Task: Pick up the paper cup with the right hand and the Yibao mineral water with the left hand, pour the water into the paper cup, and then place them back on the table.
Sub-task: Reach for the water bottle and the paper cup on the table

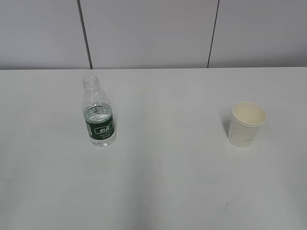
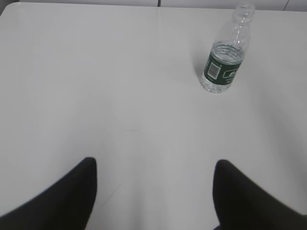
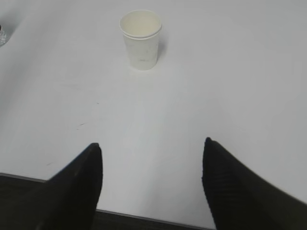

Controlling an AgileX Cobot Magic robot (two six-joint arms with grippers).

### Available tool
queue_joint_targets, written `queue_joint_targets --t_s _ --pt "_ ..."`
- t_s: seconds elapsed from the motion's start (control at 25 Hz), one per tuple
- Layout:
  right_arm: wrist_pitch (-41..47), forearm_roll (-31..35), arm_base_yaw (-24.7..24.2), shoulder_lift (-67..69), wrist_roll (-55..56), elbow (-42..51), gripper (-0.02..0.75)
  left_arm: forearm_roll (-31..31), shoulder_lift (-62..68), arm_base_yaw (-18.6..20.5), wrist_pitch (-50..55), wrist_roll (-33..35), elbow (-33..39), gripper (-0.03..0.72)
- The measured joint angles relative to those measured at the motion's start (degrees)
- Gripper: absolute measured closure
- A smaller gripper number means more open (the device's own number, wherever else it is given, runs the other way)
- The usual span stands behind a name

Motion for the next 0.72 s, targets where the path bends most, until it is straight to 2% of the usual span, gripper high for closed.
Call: queue_joint_targets --t_s 0.52,0.72 --pt "0.0 0.0 0.0 0.0 0.0 0.0 0.225 0.0 0.0 0.0 0.0 0.0 0.0 0.22" --pt "0.0 -0.88 0.0 5.23 0.0 0.0 0.225 0.0 0.0 0.0 0.0 0.0 0.0 0.22"
